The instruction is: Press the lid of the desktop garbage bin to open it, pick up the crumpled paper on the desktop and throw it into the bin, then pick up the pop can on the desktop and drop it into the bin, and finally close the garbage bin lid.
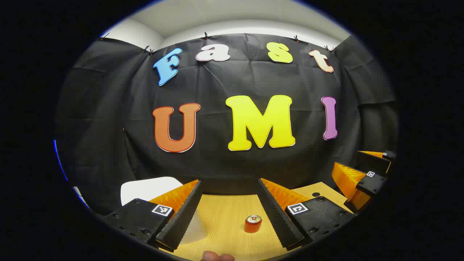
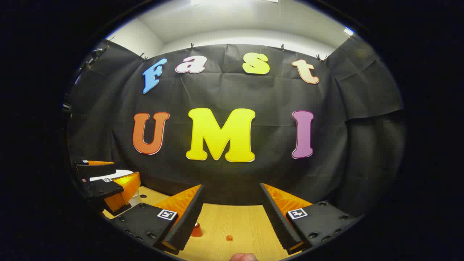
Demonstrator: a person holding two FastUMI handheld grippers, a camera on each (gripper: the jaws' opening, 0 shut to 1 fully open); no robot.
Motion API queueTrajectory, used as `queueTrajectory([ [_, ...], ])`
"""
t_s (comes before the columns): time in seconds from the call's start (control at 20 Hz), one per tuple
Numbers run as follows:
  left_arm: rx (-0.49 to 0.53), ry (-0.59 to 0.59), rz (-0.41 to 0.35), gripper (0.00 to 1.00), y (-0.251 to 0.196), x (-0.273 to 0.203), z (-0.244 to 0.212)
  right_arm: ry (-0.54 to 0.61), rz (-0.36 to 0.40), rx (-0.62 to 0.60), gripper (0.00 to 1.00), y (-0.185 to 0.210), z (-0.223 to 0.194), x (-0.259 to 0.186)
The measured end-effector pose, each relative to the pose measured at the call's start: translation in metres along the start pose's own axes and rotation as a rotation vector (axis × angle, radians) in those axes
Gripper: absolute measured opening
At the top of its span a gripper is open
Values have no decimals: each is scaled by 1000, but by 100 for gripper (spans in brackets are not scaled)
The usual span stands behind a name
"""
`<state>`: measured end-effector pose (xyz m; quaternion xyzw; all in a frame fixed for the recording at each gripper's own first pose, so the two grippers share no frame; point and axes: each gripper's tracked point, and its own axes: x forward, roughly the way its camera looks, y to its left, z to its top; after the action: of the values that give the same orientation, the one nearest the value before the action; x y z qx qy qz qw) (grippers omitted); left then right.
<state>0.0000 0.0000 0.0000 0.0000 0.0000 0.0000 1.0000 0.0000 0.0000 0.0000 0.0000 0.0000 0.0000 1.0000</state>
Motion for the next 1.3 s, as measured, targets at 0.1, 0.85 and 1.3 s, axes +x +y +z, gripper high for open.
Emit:
queueTrajectory([
  [0.1,0,-3,2,99,-1,-2,2,-4,2,6,94,-1,2,0],
  [0.85,16,-15,52,99,8,-9,5,-33,35,30,94,-3,12,-2],
  [1.3,40,-11,120,99,9,-13,5,-15,101,52,94,-2,9,0],
])
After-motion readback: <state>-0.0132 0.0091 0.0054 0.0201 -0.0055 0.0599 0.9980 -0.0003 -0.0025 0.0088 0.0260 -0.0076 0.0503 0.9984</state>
